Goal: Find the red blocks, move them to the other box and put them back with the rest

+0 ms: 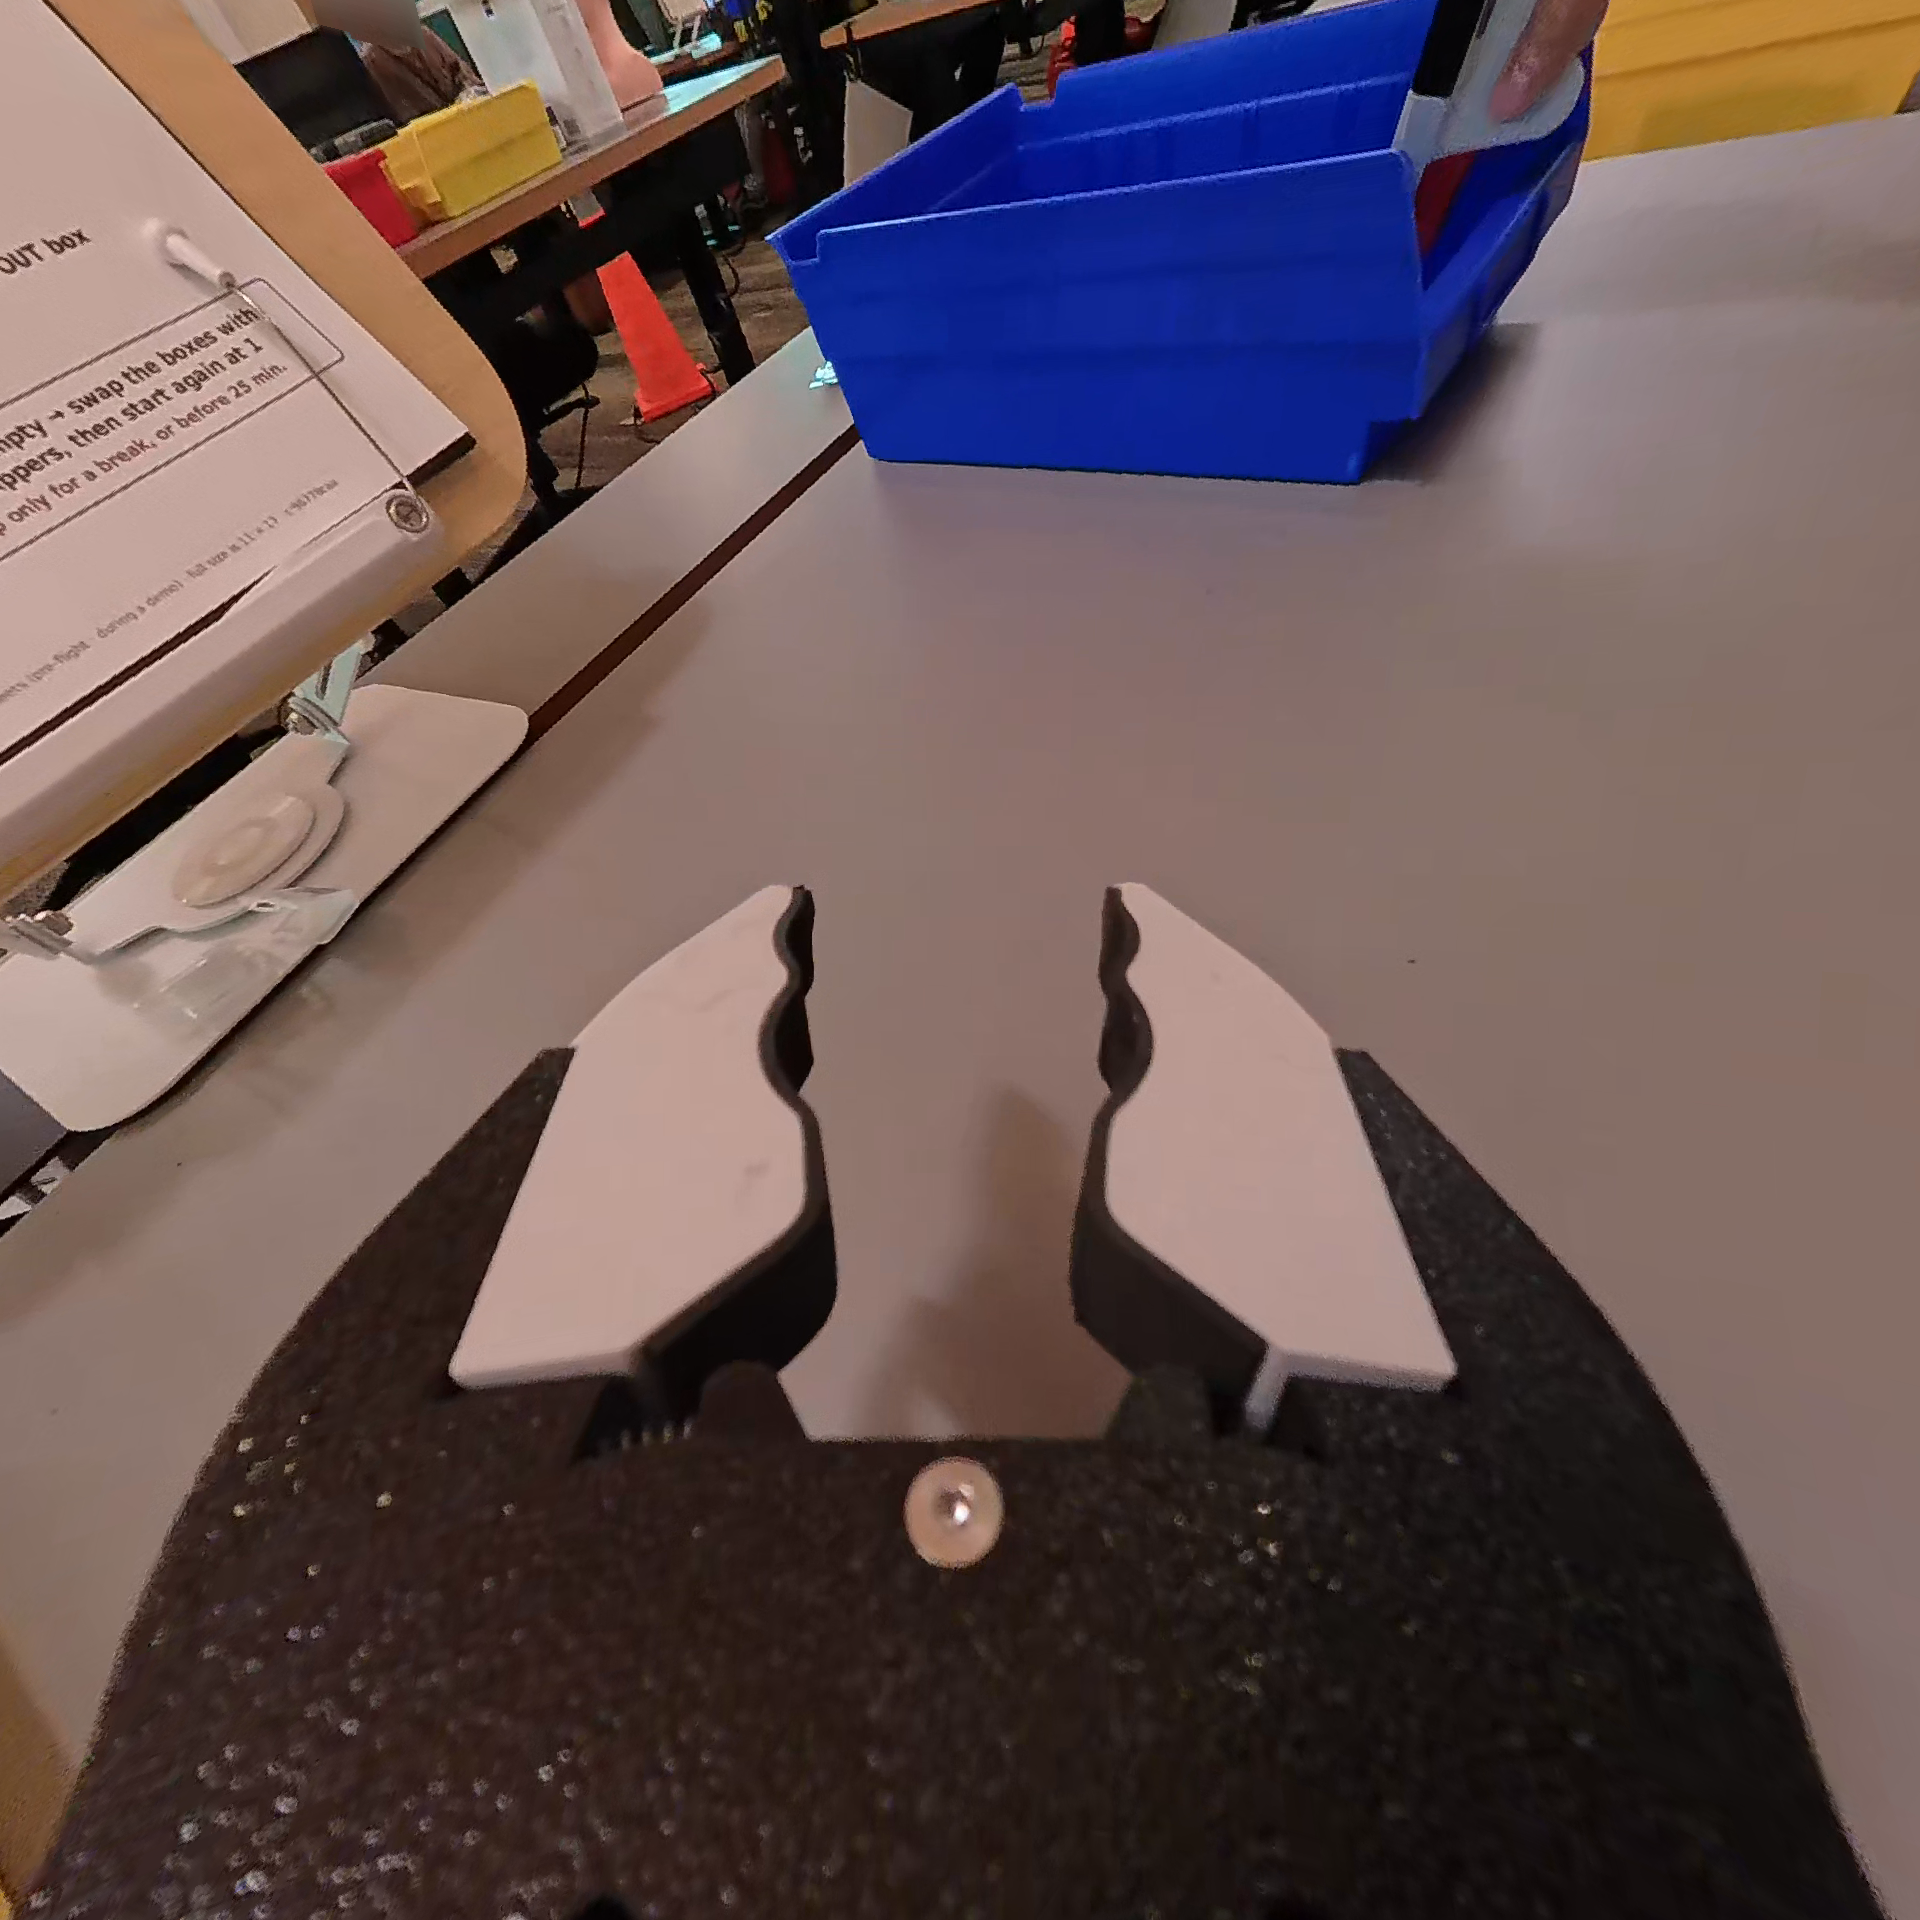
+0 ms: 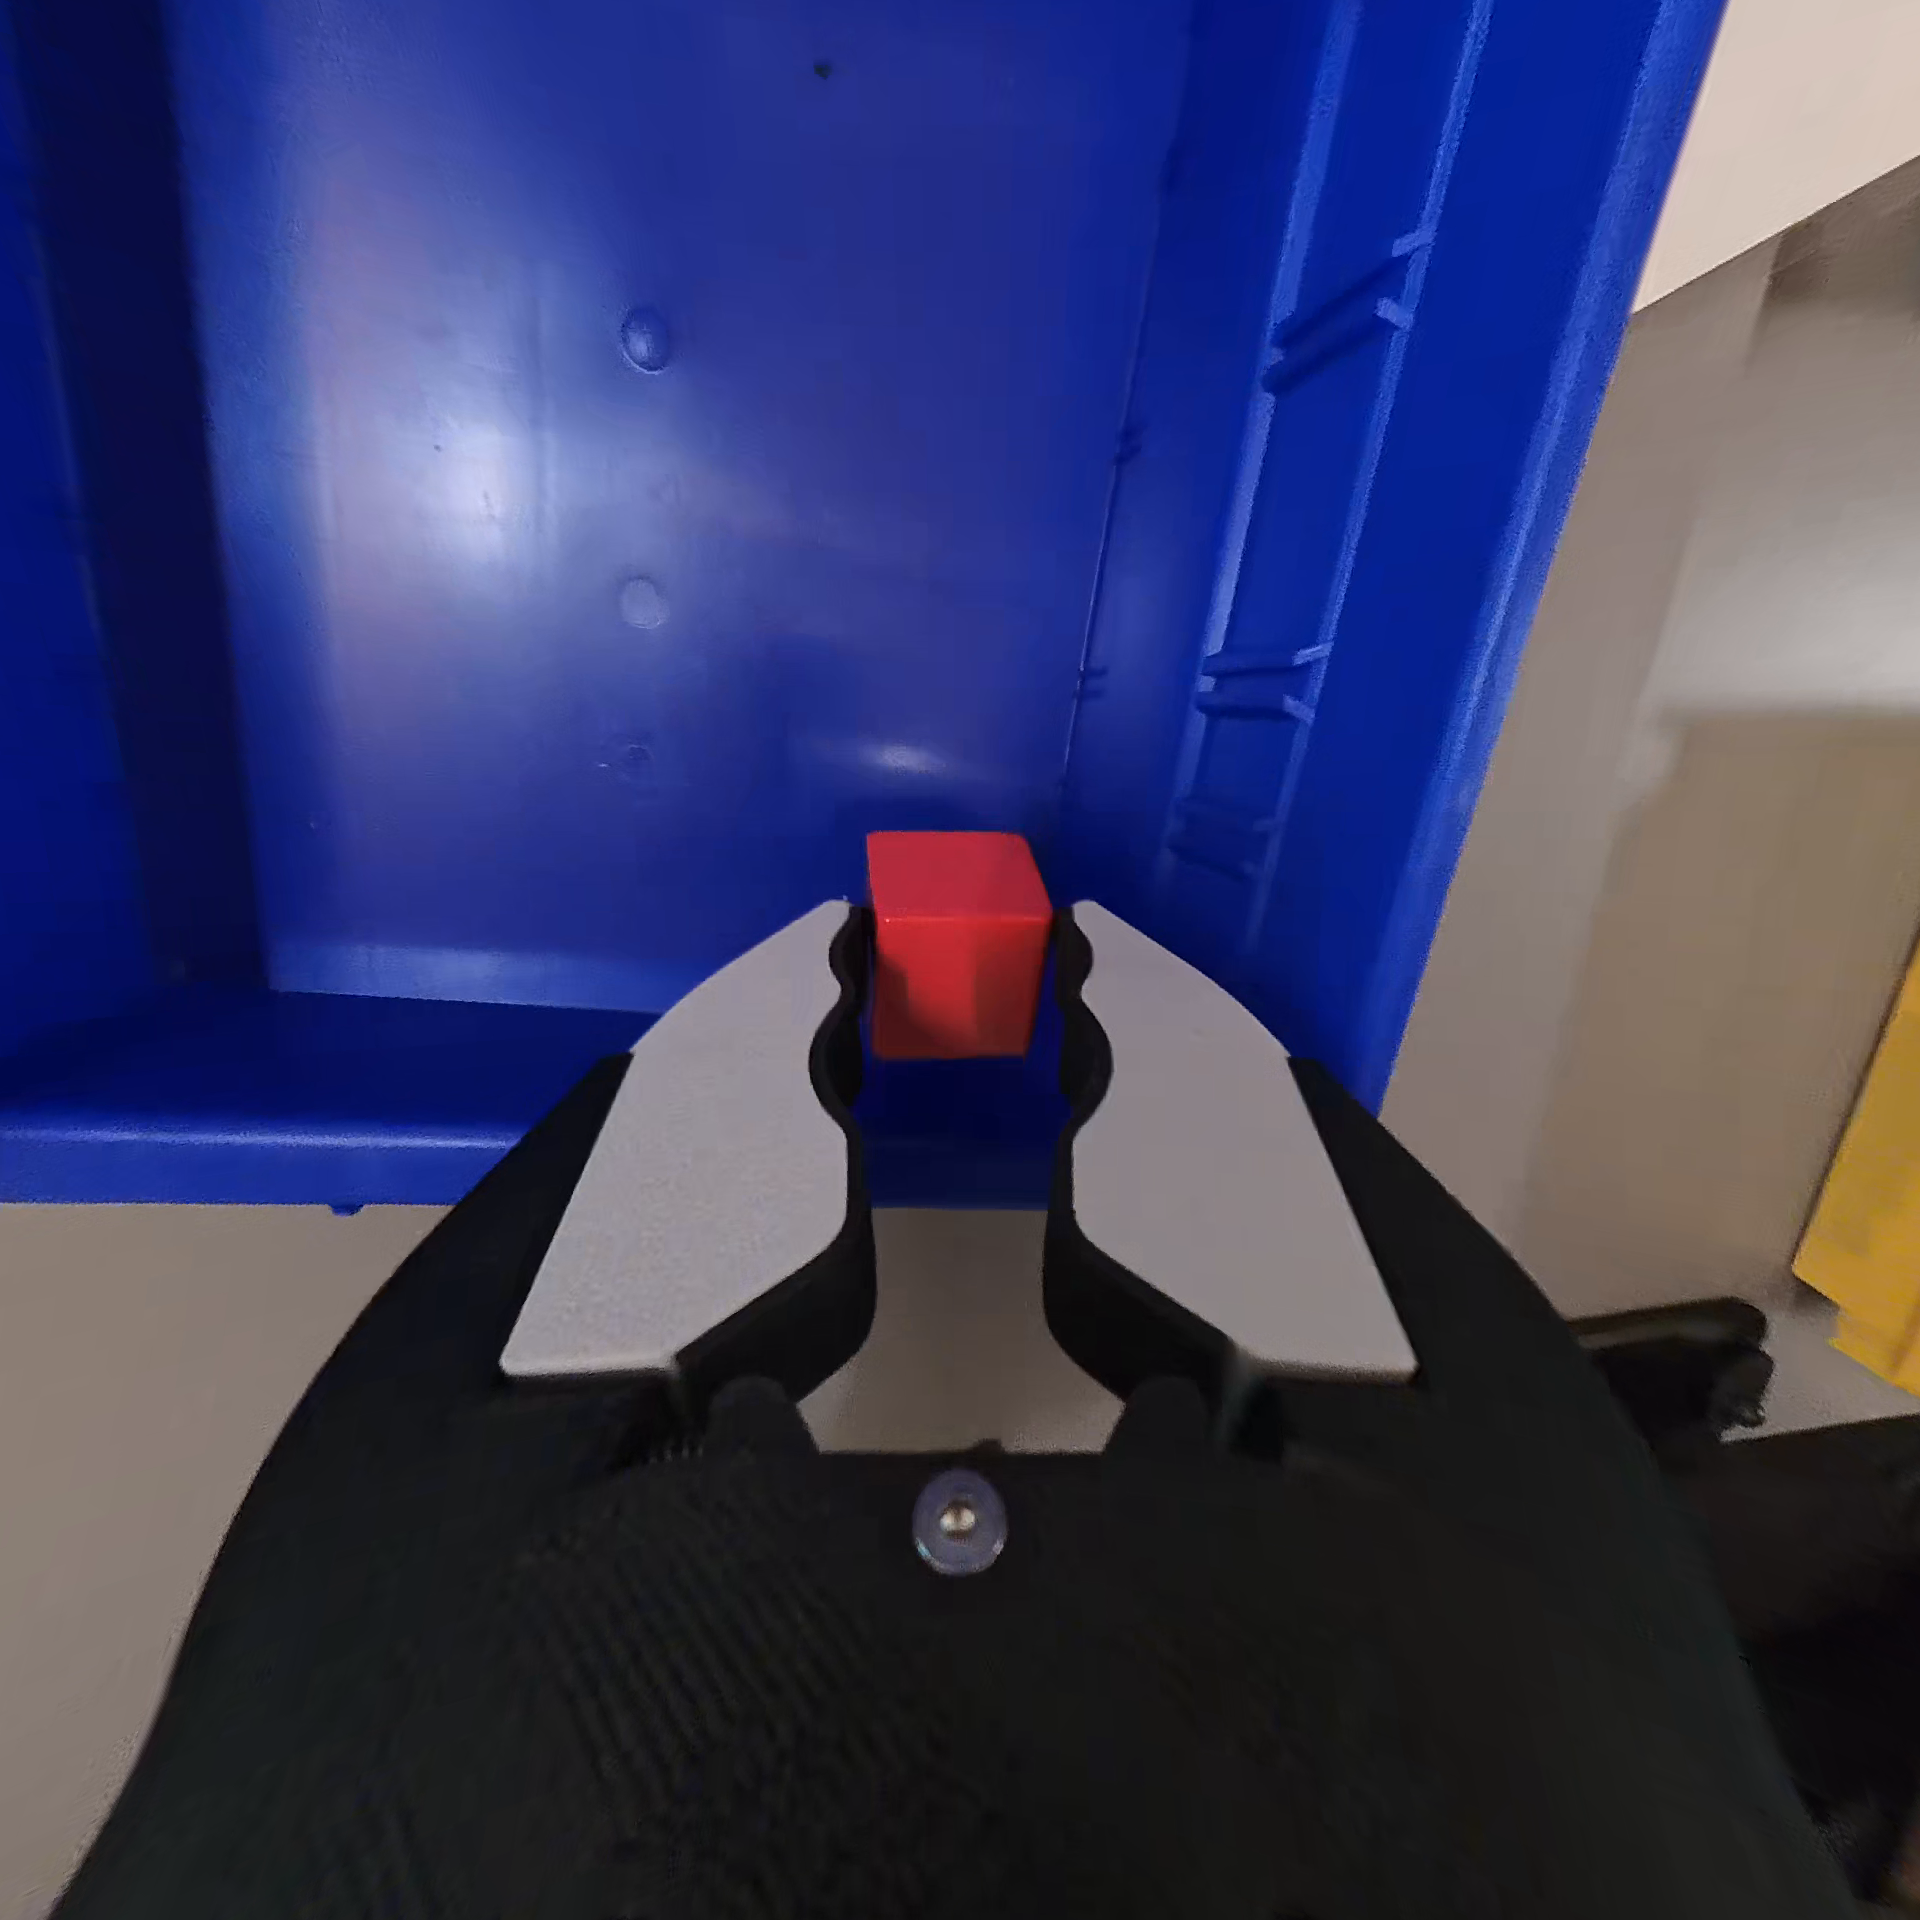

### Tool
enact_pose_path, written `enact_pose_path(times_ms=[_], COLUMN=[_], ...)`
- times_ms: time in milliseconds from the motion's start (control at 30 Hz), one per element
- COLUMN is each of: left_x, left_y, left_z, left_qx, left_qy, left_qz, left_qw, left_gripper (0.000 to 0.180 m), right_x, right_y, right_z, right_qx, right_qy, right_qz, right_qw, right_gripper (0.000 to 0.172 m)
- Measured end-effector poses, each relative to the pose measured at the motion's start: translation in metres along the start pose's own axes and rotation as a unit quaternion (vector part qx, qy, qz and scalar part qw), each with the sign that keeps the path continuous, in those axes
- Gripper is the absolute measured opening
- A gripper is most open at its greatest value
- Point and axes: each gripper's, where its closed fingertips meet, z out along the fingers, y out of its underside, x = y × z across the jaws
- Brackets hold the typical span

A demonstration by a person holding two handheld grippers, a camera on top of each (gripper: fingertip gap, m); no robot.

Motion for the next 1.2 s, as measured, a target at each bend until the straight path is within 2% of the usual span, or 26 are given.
enact_pose_path(times_ms=[100, 233, 300, 400, 533, 600, 700, 767, 833, 933, 1000, 1100, 1200], left_x=[0.000, -0.005, -0.010, -0.021, -0.052, -0.082, -0.142, -0.183, -0.217, -0.262, -0.271, -0.281, -0.283], left_y=[0.000, -0.003, -0.009, -0.021, -0.048, -0.049, -0.027, -0.001, 0.027, 0.060, 0.084, 0.118, 0.138], left_z=[0.000, -0.003, -0.008, -0.024, -0.065, -0.090, -0.129, -0.148, -0.158, -0.156, -0.146, -0.136, -0.123], left_qx=[0.000, 0.006, 0.018, 0.039, 0.072, 0.052, -0.038, -0.125, -0.204, -0.267, -0.323, -0.395, -0.418], left_qy=[0.001, -0.007, -0.014, -0.029, -0.079, -0.124, -0.189, -0.214, -0.209, -0.208, -0.178, -0.170, -0.163], left_qz=[-0.004, -0.016, -0.024, -0.044, -0.096, -0.128, -0.165, -0.192, -0.253, -0.342, -0.382, -0.407, -0.454], left_qw=[1.000, 1.000, 0.999, 0.998, 0.990, 0.983, 0.967, 0.950, 0.922, 0.876, 0.848, 0.806, 0.770], left_gripper=[0.055, 0.057, 0.057, 0.057, 0.054, 0.050, 0.048, 0.048, 0.048, 0.045, 0.046, 0.051, 0.049], right_x=[0.003, 0.003, -0.009, -0.045, -0.092, -0.109, -0.136, -0.153, -0.165, -0.176, -0.180, -0.181, -0.179], right_y=[-0.001, -0.014, -0.025, -0.043, -0.047, -0.040, -0.026, -0.019, -0.018, -0.019, -0.019, -0.016, -0.011], right_z=[-0.005, -0.028, -0.048, -0.086, -0.138, -0.148, -0.146, -0.143, -0.144, -0.151, -0.154, -0.160, -0.157], right_qx=[0.008, 0.080, 0.142, 0.262, 0.411, 0.448, 0.464, 0.470, 0.484, 0.505, 0.513, 0.529, 0.528], right_qy=[0.017, 0.035, 0.014, -0.059, -0.134, -0.146, -0.152, -0.159, -0.168, -0.186, -0.190, -0.190, -0.192], right_qz=[-0.007, -0.014, -0.019, -0.032, -0.042, -0.042, -0.060, -0.076, -0.083, -0.080, -0.078, -0.079, -0.078], right_qw=[1.000, 0.996, 0.990, 0.963, 0.901, 0.881, 0.871, 0.865, 0.855, 0.839, 0.833, 0.823, 0.824], right_gripper=[0.044, 0.068, 0.068, 0.072, 0.073, 0.073, 0.074, 0.075, 0.075, 0.074, 0.074, 0.073, 0.073])
